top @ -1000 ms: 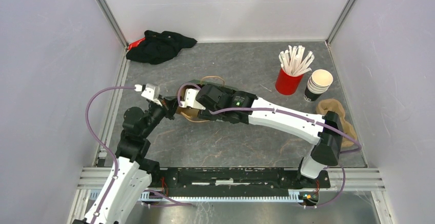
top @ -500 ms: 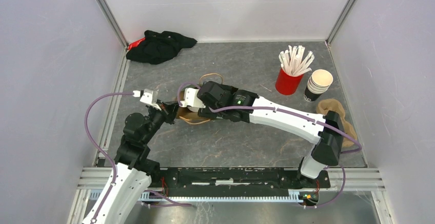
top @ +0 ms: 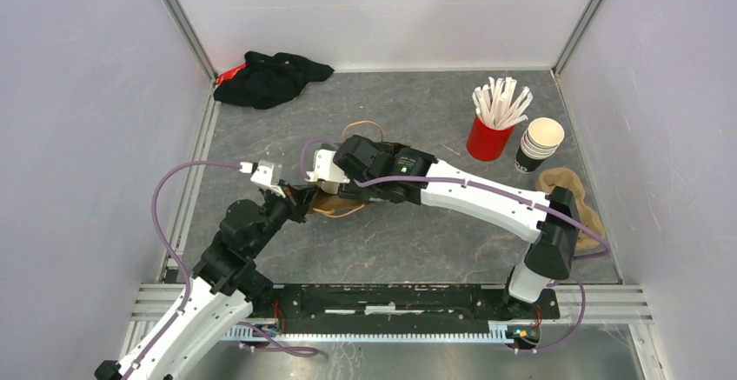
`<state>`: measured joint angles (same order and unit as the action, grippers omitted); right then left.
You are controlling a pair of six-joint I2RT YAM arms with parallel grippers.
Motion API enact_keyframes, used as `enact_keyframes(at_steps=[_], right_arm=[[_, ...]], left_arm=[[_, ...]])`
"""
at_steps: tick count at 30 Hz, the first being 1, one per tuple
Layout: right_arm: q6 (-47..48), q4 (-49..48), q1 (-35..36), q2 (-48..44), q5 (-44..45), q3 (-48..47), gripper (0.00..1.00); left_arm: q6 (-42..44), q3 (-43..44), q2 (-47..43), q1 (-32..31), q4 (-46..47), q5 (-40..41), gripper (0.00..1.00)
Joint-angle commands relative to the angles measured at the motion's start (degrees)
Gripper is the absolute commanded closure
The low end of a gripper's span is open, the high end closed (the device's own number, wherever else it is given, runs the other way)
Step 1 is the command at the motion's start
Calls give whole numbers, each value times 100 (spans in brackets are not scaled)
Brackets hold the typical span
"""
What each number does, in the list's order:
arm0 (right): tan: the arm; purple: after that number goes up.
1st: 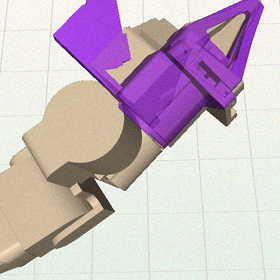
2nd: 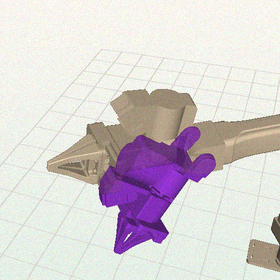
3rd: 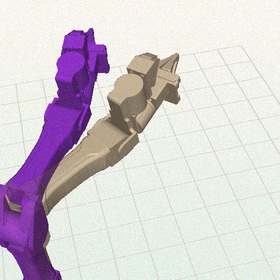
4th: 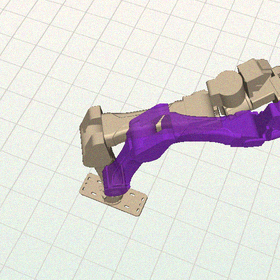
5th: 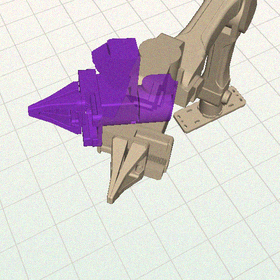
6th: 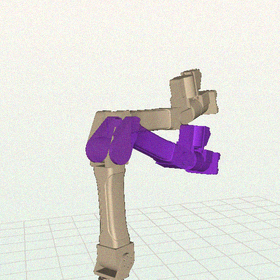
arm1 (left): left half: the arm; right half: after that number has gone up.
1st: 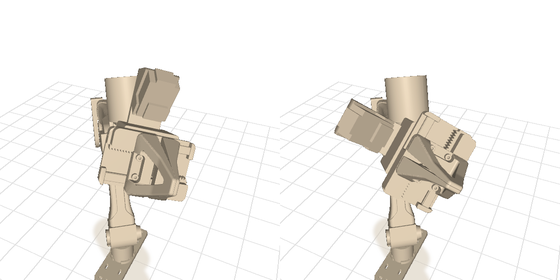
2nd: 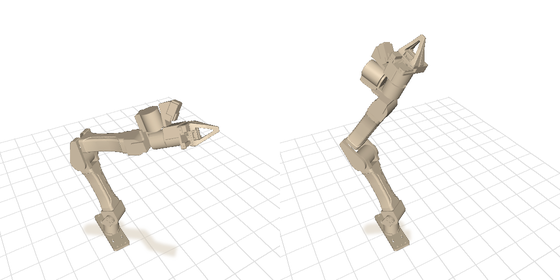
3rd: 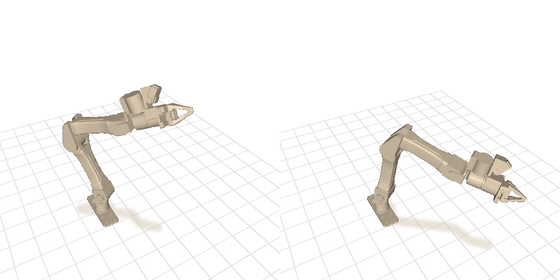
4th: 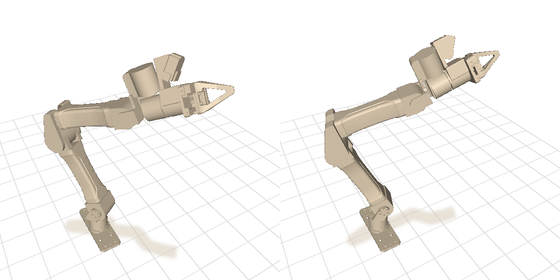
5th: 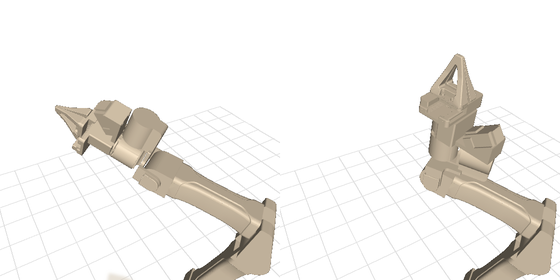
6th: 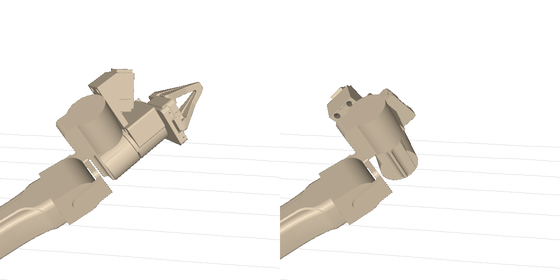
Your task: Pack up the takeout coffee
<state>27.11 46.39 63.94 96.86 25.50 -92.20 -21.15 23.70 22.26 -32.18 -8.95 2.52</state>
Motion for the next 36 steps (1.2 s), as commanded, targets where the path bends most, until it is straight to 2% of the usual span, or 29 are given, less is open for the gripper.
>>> enact_keyframes(at_steps=[1,4,12,24,36], right_arm=[[398,-460,-19,-59,-85,239,41],[911,-1034,-27,-230,-93,685,42],[1880,-1352,-200,-238,-173,1012,42],[2231,-1585,-526,-429,-671,1321,42],[2493,-1483,-535,-400,-959,977,43]], left_arm=[[-234,-14,-245,-137,-178,590,98],[-209,6,-348,-148,-192,653,98],[-163,73,-362,-163,-242,739,98],[-214,83,-326,-163,-219,583,98],[-23,928,375,-154,-655,187,98]])
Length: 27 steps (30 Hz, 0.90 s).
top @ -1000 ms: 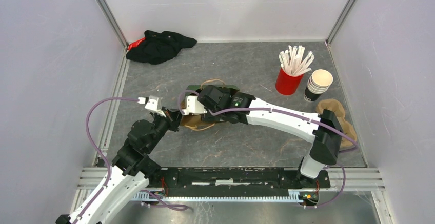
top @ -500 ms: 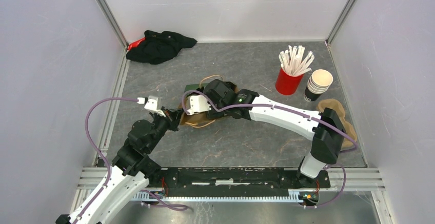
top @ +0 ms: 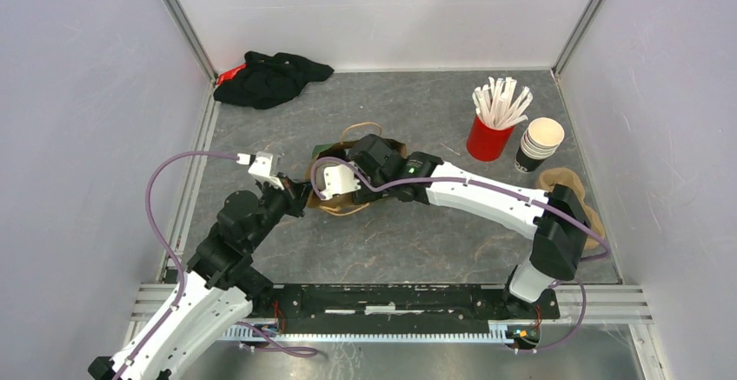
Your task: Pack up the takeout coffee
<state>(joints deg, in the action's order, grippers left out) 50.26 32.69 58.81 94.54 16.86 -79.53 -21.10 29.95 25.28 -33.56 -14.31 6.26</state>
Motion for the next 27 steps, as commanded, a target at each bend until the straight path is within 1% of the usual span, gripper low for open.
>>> enact_keyframes(at_steps=[1,8,12,15,22,27], right_arm=[[222,-186,-19,-194,-95,-226,43],[318,-371,-75,-254,-119,-7,43],[179,-107,-75,-221,-327,-366,43],[131,-30,-69,-241,-446,-415,43],[237,332,-100,-226,-410,-662,44],[362,55,-219,-156,-388,-491,44]], left_arm=[[-40,323,60,-14,-154,-185,98],[-17,558,125,-15,-447,-237,98],[-66,622,167,-11,-542,-242,98],[-136,639,188,-10,-542,-297,98],[-191,646,218,-15,-659,-271,98],[-149,555,174,-11,-638,-297,98]])
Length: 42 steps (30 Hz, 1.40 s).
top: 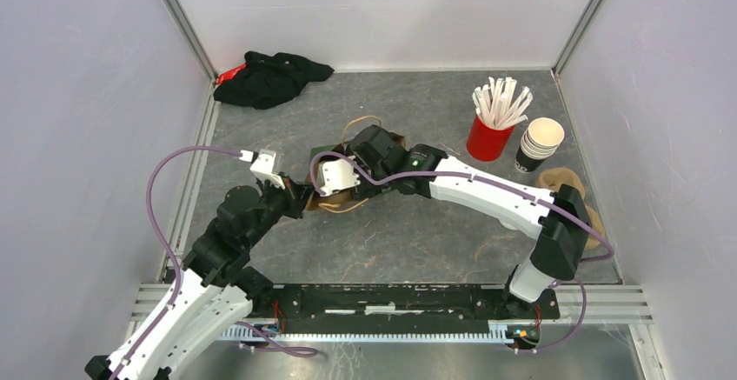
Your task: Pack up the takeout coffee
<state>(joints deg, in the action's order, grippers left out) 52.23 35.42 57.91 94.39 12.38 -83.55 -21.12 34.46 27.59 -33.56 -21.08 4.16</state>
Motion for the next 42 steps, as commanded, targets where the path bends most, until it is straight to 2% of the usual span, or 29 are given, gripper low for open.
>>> enact_keyframes(at_steps=[1,7,12,22,28,35,42], right_arm=[[213,-289,-164,-90,113,-63,44],[315,-684,-361,73,-22,40,44],[257,-604,-377,222,-275,-126,44],[-450,447,-64,86,-509,-785,46],[-277,867,27,2,-539,-704,47],[276,200,65,-161,-41,51,46],[826,126,40,23,252,-59,46]], left_arm=[[-151,74,-73,-10,44,-105,98],[-135,60,-72,-10,35,-187,98],[-117,129,-35,-15,40,-241,98],[-125,377,155,-12,-241,-386,98],[126,-39,-120,-11,128,-603,98],[233,-217,-137,-10,326,-641,98],[174,-112,-148,-11,220,-835,98]])
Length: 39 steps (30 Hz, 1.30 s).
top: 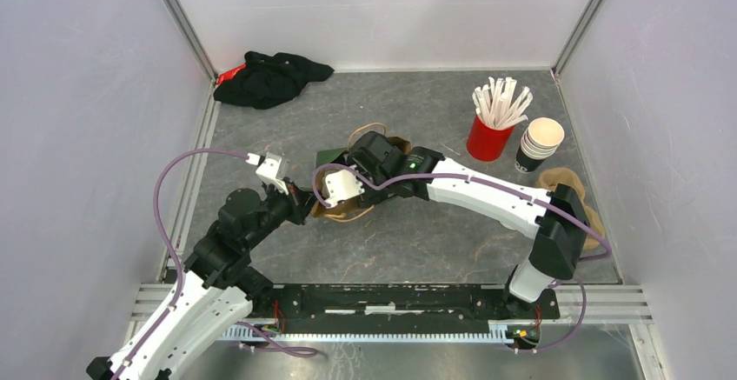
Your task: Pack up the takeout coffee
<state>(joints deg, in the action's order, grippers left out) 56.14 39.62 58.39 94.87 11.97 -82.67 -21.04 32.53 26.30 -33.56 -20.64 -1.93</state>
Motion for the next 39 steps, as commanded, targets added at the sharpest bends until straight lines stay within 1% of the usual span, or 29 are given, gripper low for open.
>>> enact_keyframes(at_steps=[1,6,10,15,25,27,31,35,39], right_arm=[[490,-260,0,-21,309,-174,46],[814,-354,-37,-4,347,-114,46],[1087,-626,-131,20,267,50,46],[1136,-851,-213,133,160,115,47],[396,-345,-136,-45,-133,-153,48],[327,-30,-132,1,-192,-321,48],[-3,170,-106,-119,-265,-425,47],[-318,578,31,-133,-345,-610,48],[-783,761,158,-226,-525,-711,48]], left_arm=[[176,100,-5,-11,161,-250,98],[186,139,-6,-10,126,-255,98],[204,156,6,-12,113,-280,98],[164,173,32,-15,115,-304,98],[51,639,255,-11,-160,-350,98],[3,772,289,-10,-261,-393,98],[-160,1060,356,-11,-508,-530,98],[-417,1234,366,-10,-617,-800,98],[-466,1462,436,-10,-973,-932,98]])
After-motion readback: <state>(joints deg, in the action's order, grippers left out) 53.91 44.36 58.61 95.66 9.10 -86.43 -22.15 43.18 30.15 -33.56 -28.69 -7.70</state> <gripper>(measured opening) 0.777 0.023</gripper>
